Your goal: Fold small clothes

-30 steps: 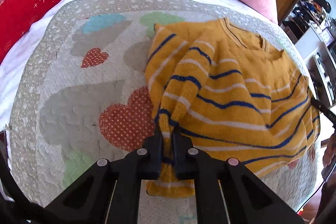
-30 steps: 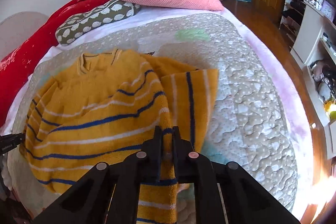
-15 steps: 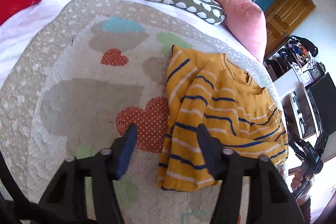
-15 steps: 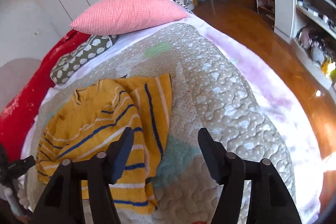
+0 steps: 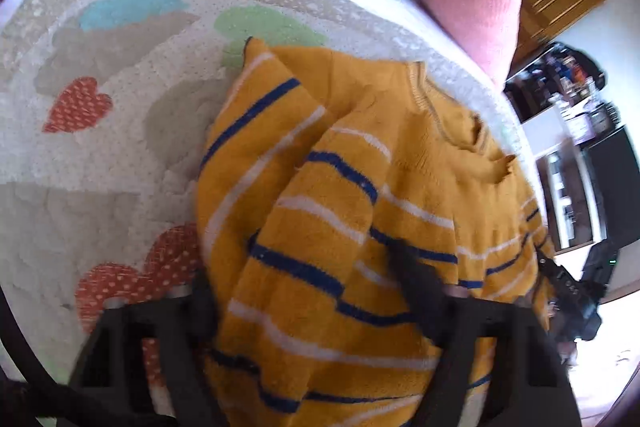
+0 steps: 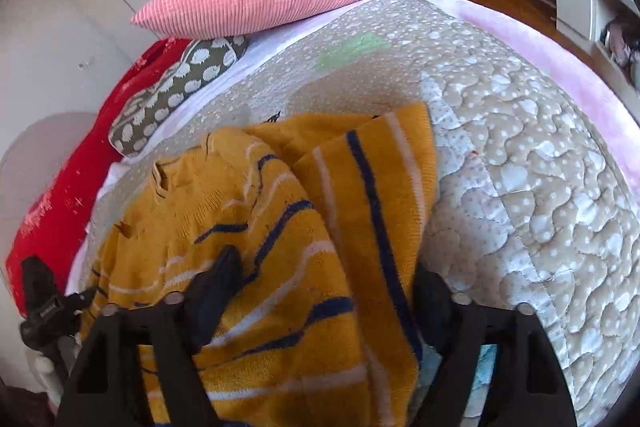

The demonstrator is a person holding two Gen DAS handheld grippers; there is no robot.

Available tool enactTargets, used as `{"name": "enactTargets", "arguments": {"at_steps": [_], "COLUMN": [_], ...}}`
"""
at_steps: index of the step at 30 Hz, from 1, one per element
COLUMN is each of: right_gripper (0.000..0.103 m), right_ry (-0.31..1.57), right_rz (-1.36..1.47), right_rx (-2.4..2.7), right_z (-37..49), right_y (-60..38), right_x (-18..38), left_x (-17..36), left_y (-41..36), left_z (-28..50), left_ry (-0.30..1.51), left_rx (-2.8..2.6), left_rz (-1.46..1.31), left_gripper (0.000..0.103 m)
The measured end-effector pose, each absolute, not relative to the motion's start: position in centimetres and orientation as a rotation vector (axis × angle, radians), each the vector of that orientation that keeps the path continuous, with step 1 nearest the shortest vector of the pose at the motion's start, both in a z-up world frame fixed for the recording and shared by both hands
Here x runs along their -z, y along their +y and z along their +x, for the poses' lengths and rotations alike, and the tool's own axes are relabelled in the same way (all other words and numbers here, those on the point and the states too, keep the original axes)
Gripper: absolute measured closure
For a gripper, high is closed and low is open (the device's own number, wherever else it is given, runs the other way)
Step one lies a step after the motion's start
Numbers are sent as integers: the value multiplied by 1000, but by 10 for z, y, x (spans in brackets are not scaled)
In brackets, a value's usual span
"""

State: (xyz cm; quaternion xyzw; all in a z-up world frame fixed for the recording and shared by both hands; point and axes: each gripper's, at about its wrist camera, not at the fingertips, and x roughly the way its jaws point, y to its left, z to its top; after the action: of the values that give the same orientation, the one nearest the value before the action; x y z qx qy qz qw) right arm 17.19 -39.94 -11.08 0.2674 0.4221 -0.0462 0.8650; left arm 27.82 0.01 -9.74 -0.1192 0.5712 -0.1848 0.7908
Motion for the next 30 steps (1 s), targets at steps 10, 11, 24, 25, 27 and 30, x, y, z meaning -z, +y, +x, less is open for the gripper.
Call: {"name": "enactTargets", "arguments": {"at_steps": [10,11,24,25,27,30], "right_gripper": [82,82,39,35,30,29], "right_ry": [892,888,881,869,857,874], "right_rz": [739,747,695,666,624,654], "right_rx": [-75,-91,115,121,116,65], "right_z": [133,124,37,27,9,-13], "right_y": [-400,-400,-413,-412,-406,-394], "right_x": [64,58,77,72,67,76], "left_x": [34,28,47,49,56,69], "left_y": [51,52,89,91,92,84], "left_z": [235,227,184,184,181,179], "left_ry": [1240,1233,1127,1118,1104,1104], "left_rx": [447,453,389,397,421,470], "left_rz": [-348,-342,-371,-383,-404,-383], "left_gripper": [94,94,54,49,38,31]}}
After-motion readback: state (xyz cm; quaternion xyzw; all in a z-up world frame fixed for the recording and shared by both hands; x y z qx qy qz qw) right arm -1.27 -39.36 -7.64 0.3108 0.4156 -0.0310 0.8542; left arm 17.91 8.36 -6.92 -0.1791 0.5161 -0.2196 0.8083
